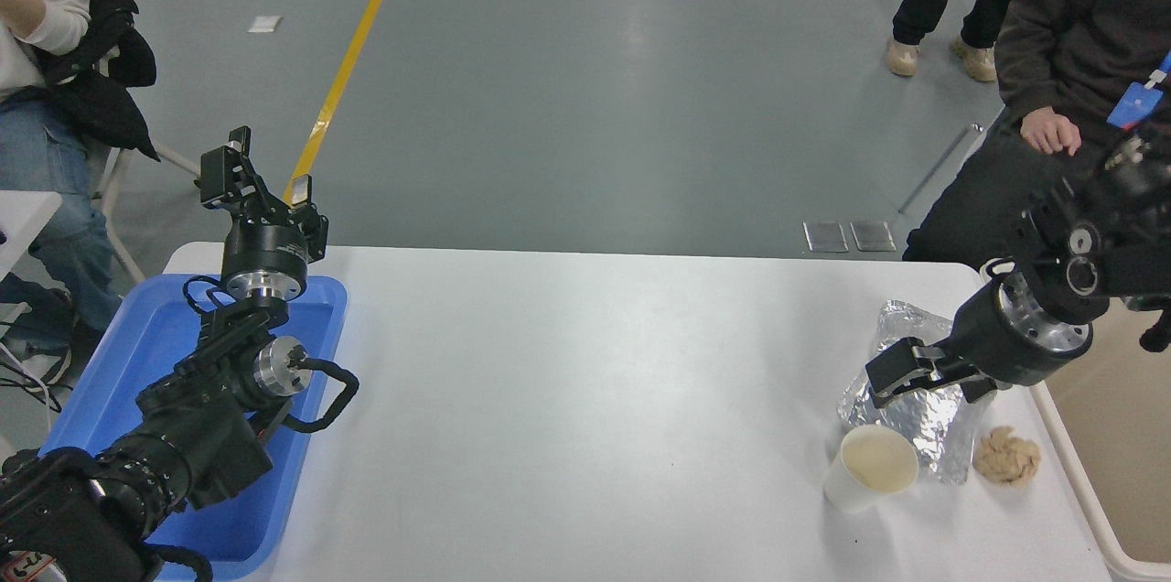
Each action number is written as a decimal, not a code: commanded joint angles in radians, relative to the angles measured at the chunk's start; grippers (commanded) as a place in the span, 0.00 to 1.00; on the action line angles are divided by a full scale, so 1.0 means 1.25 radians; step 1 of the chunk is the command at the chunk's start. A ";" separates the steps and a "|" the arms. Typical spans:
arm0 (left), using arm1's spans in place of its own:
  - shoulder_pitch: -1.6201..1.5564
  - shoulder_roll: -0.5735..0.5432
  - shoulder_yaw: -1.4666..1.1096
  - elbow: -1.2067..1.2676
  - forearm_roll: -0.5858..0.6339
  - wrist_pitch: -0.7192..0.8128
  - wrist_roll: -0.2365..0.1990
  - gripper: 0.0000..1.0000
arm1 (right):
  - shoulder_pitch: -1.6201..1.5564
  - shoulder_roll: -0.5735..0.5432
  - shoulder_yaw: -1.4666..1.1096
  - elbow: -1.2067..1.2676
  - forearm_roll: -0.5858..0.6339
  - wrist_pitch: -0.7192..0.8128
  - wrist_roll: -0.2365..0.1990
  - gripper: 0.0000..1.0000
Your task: Pick up paper cup place in dustbin
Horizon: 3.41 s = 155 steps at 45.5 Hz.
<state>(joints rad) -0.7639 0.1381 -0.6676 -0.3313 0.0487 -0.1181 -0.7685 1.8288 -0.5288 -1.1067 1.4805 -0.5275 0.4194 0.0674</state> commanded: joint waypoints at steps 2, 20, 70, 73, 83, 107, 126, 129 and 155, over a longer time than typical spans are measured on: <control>0.000 0.000 -0.001 0.000 0.000 0.000 0.000 1.00 | -0.140 -0.024 0.079 -0.054 -0.047 -0.043 0.000 1.00; 0.000 0.001 -0.001 0.000 0.000 0.000 0.000 1.00 | -0.313 -0.026 0.149 -0.130 -0.125 -0.133 0.000 0.97; 0.000 0.001 -0.001 0.000 0.000 0.000 0.000 1.00 | -0.138 -0.143 0.093 -0.011 -0.155 -0.099 -0.011 0.00; 0.000 0.000 -0.002 0.000 0.000 0.000 0.000 1.00 | -0.040 -0.160 0.047 0.032 -0.151 -0.071 -0.011 0.00; 0.000 0.000 -0.002 0.000 0.000 0.000 0.001 1.00 | 0.277 -0.155 -0.093 0.060 -0.095 0.113 -0.002 0.00; 0.001 0.000 -0.002 0.000 0.000 0.000 0.001 1.00 | 0.535 -0.090 -0.236 0.059 -0.064 0.255 0.004 0.00; 0.001 0.000 0.000 0.000 0.000 0.000 0.001 1.00 | 0.470 -0.140 -0.294 -0.054 -0.145 0.251 0.006 0.00; 0.000 0.000 0.001 0.000 0.000 0.000 0.001 1.00 | 0.422 -0.177 -0.281 -0.118 -0.190 0.250 0.006 0.00; 0.000 0.001 0.001 0.000 0.000 0.000 0.000 1.00 | -0.290 -0.295 0.134 -0.632 -0.382 0.033 0.006 0.00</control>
<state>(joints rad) -0.7640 0.1395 -0.6660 -0.3312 0.0490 -0.1181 -0.7684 1.8226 -0.8787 -1.1051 0.9184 -0.9509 0.6298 0.0753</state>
